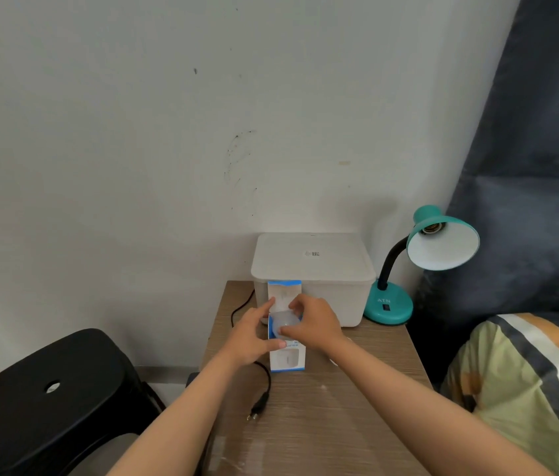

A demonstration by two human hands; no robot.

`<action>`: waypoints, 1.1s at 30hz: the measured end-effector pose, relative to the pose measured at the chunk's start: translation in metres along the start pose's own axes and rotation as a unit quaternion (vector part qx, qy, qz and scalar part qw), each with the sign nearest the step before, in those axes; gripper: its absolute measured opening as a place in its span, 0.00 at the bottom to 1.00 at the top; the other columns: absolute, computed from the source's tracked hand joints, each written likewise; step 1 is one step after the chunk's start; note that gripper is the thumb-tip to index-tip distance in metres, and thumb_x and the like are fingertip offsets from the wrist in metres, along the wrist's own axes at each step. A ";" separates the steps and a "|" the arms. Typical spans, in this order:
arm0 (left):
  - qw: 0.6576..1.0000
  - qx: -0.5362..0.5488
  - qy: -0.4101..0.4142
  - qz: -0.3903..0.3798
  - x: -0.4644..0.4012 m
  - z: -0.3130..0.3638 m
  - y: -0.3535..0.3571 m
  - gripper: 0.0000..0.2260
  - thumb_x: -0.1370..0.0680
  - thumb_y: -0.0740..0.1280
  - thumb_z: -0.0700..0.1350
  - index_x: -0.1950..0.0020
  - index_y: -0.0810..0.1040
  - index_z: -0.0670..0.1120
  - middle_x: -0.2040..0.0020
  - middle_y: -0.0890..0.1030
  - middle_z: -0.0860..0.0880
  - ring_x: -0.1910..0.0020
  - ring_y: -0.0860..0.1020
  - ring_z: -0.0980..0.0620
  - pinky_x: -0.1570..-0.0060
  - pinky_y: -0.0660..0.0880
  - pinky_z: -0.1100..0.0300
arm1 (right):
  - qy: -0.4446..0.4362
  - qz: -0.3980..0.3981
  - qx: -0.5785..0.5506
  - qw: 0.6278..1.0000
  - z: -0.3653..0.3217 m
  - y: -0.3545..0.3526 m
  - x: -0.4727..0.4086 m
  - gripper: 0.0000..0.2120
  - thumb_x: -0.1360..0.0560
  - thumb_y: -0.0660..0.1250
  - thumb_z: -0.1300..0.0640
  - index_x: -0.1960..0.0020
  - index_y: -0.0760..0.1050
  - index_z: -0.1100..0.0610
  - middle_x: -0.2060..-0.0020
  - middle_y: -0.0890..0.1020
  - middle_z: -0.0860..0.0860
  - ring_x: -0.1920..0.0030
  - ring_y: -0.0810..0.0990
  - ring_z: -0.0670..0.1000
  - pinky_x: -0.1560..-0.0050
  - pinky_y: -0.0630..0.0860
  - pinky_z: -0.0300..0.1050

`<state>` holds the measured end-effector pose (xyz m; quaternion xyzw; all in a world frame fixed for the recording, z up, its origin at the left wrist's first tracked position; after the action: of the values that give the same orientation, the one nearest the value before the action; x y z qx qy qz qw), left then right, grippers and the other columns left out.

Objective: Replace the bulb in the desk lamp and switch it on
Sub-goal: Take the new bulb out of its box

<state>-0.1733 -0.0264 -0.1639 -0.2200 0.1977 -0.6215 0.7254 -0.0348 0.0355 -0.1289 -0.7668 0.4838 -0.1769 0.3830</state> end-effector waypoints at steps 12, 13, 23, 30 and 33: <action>1.000 0.021 0.004 0.019 0.005 0.000 0.002 0.39 0.31 0.75 0.49 0.26 0.56 0.55 0.32 0.68 0.54 0.34 0.65 0.57 0.36 0.66 0.57 | -0.059 0.162 -0.180 0.968 -0.013 -0.050 0.015 0.11 0.35 0.59 0.55 0.52 0.71 0.50 0.56 0.76 0.45 0.50 0.75 0.51 0.52 0.74 0.46; 0.999 0.028 0.004 0.027 0.006 0.000 0.003 0.39 0.31 0.74 0.48 0.26 0.57 0.55 0.32 0.68 0.55 0.34 0.65 0.58 0.35 0.66 0.57 | -0.056 0.154 -0.171 0.972 -0.011 -0.051 0.014 0.09 0.33 0.60 0.54 0.54 0.72 0.51 0.59 0.77 0.44 0.53 0.76 0.52 0.54 0.75 0.49; 0.996 0.050 -0.030 0.072 0.012 -0.004 0.012 0.37 0.28 0.72 0.44 0.25 0.56 0.49 0.31 0.69 0.50 0.39 0.66 0.60 0.39 0.69 0.60 | 0.029 0.086 -0.030 0.995 0.001 -0.032 0.018 0.18 0.28 0.67 0.45 0.39 0.75 0.48 0.59 0.82 0.46 0.54 0.80 0.47 0.57 0.74 0.41; 0.995 0.057 -0.033 0.071 0.012 -0.002 0.013 0.36 0.29 0.73 0.43 0.26 0.58 0.49 0.29 0.68 0.49 0.34 0.67 0.56 0.36 0.72 0.48 | 0.005 0.058 0.011 0.998 0.007 -0.024 0.021 0.13 0.31 0.70 0.43 0.49 0.82 0.47 0.55 0.84 0.45 0.47 0.78 0.47 0.52 0.79 0.48; 0.996 0.053 -0.028 0.067 0.012 -0.002 0.012 0.37 0.29 0.73 0.44 0.26 0.57 0.49 0.29 0.68 0.48 0.31 0.66 0.53 0.36 0.72 0.47 | -0.007 0.053 0.047 0.997 0.008 -0.021 0.024 0.12 0.30 0.69 0.44 0.49 0.81 0.46 0.53 0.82 0.46 0.47 0.74 0.48 0.52 0.76 0.46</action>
<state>-0.1628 -0.0364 -0.1731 -0.1850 0.1588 -0.5750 0.7810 -0.0056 0.0224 -0.1205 -0.7224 0.5120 -0.1741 0.4309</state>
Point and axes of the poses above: each hand's wrist, its own x-axis away from the middle knuckle, its own y-axis out of the palm, z = x × y, the point moved 5 cm from there along -x, towards the middle knuckle
